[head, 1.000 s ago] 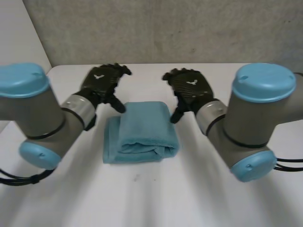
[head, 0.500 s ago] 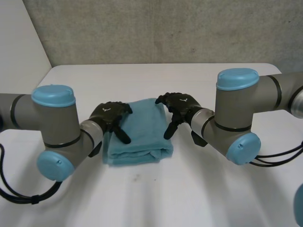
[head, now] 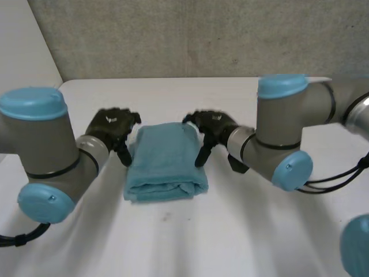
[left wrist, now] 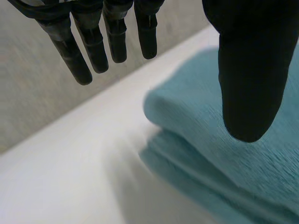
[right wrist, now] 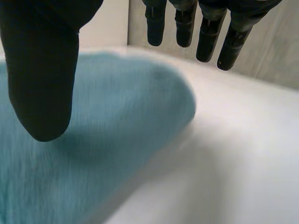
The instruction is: Fold the laundry
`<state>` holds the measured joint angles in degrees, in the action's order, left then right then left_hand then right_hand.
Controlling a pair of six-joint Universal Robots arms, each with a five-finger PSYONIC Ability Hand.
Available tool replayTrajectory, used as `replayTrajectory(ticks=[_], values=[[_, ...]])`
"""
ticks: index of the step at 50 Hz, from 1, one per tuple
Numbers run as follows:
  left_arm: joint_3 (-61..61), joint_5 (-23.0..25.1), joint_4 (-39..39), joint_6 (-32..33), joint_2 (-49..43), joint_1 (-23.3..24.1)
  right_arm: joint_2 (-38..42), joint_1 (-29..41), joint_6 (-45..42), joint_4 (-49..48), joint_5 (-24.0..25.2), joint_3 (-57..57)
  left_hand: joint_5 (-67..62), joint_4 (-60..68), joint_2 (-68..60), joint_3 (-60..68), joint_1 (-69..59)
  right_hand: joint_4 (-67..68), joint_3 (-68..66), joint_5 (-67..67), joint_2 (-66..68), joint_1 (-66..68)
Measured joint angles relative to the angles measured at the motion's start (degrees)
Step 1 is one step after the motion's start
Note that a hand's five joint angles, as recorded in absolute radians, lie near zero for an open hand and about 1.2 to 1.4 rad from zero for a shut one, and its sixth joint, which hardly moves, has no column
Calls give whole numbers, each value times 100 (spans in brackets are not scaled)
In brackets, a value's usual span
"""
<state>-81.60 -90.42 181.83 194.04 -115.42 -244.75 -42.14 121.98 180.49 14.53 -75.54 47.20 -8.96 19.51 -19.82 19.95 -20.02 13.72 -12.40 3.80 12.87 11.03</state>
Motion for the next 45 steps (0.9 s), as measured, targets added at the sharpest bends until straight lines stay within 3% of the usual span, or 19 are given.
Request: replayTrajectory(ticks=[3, 6, 8, 10, 15, 21, 31, 45], values=[[51, 3, -16, -40, 178, 10, -281, -12, 1, -4, -96, 49, 8, -4, 6, 0, 0, 0, 0, 0, 0, 0], [348, 8, -254, -327, 746, -16, -1262, -139, -31, -71, -733, 299, 21, -7, 12, 0, 0, 0, 0, 0, 0, 0], [348, 8, -254, -327, 746, -16, -1262, -139, -31, -71, -733, 299, 21, -7, 12, 0, 0, 0, 0, 0, 0, 0], [746, 33, -811, -759, 1304, -114, -2311, -500, -162, -163, -1425, 746, 188, -179, 188, -169, 153, 0, 0, 0, 0, 0], [1020, 110, -1487, -1134, 1715, -310, -3274, -990, -403, -224, -1792, 1498, 439, -418, 444, -450, 417, 0, 0, 0, 0, 0], [996, 297, -1876, -1307, 2018, -482, -4063, -1416, -626, -361, -1786, 2454, 457, -434, 462, -450, 423, 0, 0, 0, 0, 0], [734, 321, -1782, -1323, 2108, -478, -4093, -1434, -633, -518, -1457, 2616, 603, -664, 698, -641, 642, 0, 0, 0, 0, 0], [671, 328, -1537, -1349, 2104, -518, -4102, -1364, -653, -508, -1389, 2612, 603, -707, 770, -668, 713, 0, 0, 0, 0, 0]])
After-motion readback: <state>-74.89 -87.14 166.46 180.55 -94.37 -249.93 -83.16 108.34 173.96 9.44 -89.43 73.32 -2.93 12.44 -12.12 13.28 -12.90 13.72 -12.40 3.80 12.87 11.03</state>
